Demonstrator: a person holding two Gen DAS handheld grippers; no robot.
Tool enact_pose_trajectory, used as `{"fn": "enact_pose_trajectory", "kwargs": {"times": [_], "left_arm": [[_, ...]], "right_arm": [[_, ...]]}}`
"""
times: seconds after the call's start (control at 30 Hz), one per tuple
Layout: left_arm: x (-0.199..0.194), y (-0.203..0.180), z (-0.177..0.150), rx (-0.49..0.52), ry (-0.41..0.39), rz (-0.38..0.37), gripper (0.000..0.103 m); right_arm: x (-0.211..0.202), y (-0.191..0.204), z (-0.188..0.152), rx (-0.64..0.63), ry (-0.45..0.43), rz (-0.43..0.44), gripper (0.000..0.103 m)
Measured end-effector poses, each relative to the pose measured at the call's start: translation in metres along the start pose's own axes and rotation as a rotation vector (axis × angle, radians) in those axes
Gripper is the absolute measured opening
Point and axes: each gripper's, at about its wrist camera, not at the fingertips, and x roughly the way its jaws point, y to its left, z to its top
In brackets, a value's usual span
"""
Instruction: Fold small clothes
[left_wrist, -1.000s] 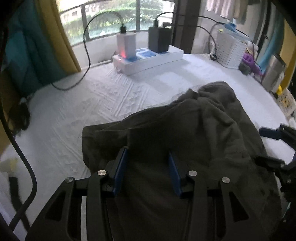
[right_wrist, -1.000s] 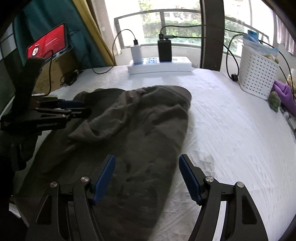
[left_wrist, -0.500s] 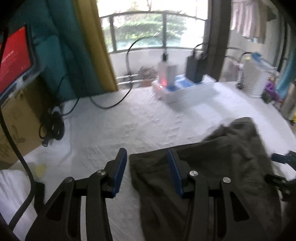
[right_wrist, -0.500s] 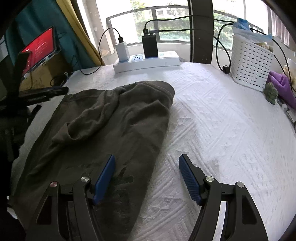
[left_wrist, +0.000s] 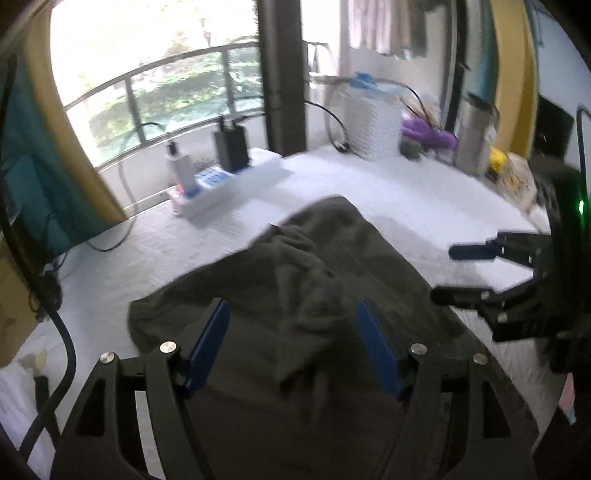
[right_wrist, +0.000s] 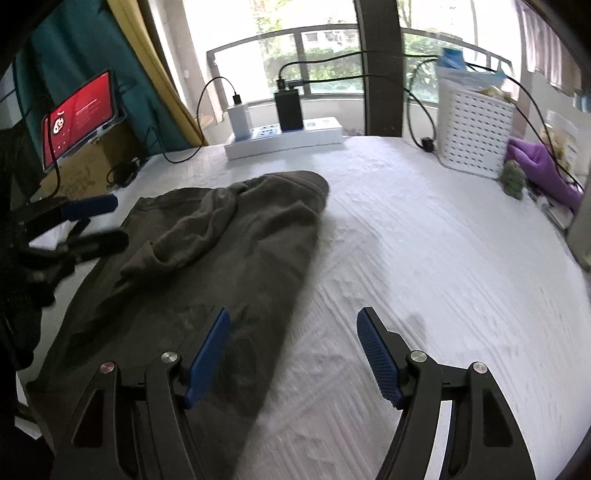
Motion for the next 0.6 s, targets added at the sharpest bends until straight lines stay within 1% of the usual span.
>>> {"fn": "enact_pose_trajectory", "kwargs": {"times": [0.07,0.17,0.2,0.27,0.3,0.33,0.37,0.4,0.43,0.6], "left_arm": [[0.009,-0.012,-0.002,0.059,0.027,0.014,0.072],[0.021,-0.026,-0.006,0.144,0.057,0.07,0.072],[0.028,-0.028,-0.006,0.163,0.068,0.093,0.072],[0.037,-0.026,-0.007,0.169,0.087,0.108,0.071],[0.04,-0.024,-0.007,0.163,0.089,0.102,0.059],[0.044,-0.019,-0.005,0.146,0.098,0.093,0.04],[0.046,-0.015,-0.005,0.126,0.113,0.089,0.032],[0.047,-0.012,-0.005,0.108,0.118,0.081,0.02],[0.046,-0.007,-0.003,0.087,0.114,0.072,0.016],[0.021,0.008,0.003,0.021,0.059,0.042,0.013]], "right_arm": [[-0.004,-0.006,-0.005,0.017,-0.003,-0.006,0.073],[-0.007,-0.015,-0.011,0.042,-0.006,-0.014,0.073],[-0.008,-0.018,-0.012,0.05,-0.008,-0.014,0.073],[-0.008,-0.021,-0.013,0.057,-0.011,-0.014,0.073],[-0.009,-0.022,-0.013,0.059,-0.013,-0.012,0.073],[-0.009,-0.023,-0.014,0.059,-0.014,-0.01,0.073],[-0.009,-0.023,-0.014,0.058,-0.015,-0.008,0.073],[-0.008,-0.022,-0.013,0.056,-0.015,-0.004,0.073],[-0.007,-0.022,-0.013,0.054,-0.014,-0.001,0.073],[0.001,-0.022,-0.009,0.051,-0.004,0.003,0.073]]}}
